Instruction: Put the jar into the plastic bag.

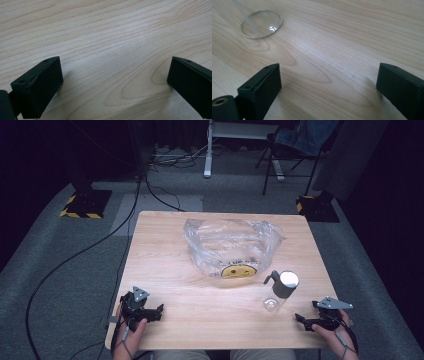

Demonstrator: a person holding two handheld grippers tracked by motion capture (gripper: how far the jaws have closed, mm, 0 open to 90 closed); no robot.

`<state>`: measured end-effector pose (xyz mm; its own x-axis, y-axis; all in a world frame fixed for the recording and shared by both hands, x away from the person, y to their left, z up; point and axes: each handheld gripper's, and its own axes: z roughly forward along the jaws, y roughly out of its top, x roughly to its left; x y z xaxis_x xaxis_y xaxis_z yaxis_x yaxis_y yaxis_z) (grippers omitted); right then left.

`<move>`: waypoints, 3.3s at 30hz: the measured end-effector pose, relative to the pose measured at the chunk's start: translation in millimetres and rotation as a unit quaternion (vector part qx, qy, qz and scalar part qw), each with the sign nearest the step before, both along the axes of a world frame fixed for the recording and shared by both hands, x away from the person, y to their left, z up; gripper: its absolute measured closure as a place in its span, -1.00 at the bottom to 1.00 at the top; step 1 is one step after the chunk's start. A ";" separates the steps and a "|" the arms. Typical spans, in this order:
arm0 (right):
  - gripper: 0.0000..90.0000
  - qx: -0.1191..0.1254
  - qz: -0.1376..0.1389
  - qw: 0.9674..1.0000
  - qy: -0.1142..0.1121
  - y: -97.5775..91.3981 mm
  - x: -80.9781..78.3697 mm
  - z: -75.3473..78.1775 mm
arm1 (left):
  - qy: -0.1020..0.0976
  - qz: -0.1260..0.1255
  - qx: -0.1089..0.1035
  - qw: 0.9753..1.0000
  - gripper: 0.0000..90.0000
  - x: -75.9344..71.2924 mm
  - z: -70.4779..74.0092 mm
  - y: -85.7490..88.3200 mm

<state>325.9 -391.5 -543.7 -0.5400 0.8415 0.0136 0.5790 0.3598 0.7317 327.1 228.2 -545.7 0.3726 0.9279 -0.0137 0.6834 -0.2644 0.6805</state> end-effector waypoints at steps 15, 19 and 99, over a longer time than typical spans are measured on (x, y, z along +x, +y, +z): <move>-0.87 0.021 0.007 0.999 -0.047 12.4 -9.4 30.8 | 0.000 0.000 0.000 1.000 -0.99 0.0 0.0 0.0; -0.87 0.032 0.011 0.998 -0.060 16.3 -12.0 39.8 | 0.000 0.000 0.000 1.000 -1.00 0.0 0.0 0.0; -0.29 0.112 0.078 0.981 -0.140 87.4 15.1 110.6 | 0.000 -0.001 0.000 1.000 -1.00 0.1 0.0 0.1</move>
